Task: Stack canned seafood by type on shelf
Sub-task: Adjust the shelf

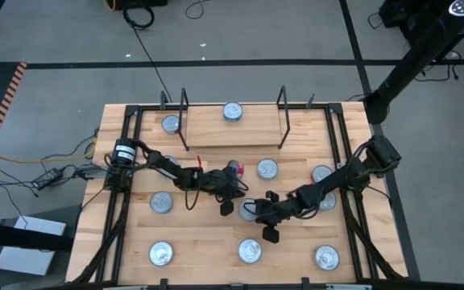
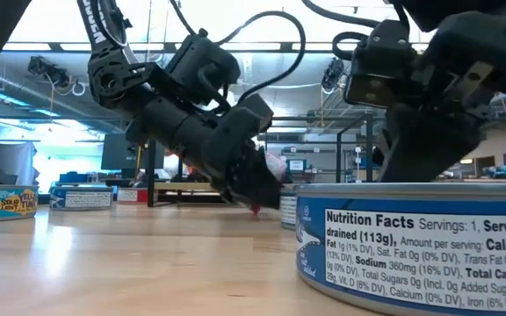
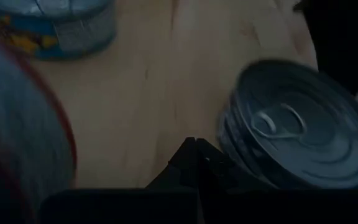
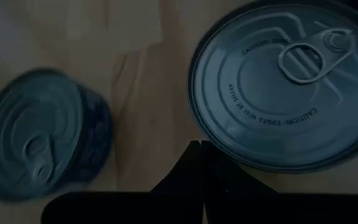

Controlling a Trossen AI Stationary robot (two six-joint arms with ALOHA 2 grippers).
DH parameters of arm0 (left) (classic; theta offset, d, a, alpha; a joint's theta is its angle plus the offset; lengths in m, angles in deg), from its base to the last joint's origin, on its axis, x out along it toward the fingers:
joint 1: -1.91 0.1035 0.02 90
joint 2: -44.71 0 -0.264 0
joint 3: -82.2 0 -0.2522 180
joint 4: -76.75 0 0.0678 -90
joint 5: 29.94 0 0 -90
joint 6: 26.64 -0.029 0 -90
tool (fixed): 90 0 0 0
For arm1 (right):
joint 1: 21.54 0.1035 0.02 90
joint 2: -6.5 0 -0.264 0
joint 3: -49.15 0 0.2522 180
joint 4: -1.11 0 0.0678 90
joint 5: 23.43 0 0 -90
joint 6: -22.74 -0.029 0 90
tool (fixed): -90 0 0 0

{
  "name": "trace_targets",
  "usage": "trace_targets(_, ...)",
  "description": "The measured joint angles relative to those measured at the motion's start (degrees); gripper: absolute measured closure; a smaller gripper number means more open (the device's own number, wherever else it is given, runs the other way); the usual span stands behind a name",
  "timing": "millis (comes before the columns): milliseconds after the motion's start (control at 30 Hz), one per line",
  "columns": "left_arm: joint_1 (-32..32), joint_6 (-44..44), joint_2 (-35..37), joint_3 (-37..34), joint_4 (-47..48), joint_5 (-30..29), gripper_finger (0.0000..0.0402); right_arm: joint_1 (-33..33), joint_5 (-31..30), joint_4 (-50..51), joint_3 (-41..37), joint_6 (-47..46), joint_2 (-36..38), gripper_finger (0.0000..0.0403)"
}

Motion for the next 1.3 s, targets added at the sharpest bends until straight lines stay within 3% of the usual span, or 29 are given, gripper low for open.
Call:
trace_targets(633,-3.1,-0.1,0.0,0.0,-0.1,2.4,0.0401,-2.3,1.0,0.3,6.3,-8.8,0.6,0.0402)
trace_targets(1300,-3.4,-1.0,0.3,0.1,0.0,8.3,0.0401,-2.4,1.5,1.0,6.3,-18.6,5.3,0.0401)
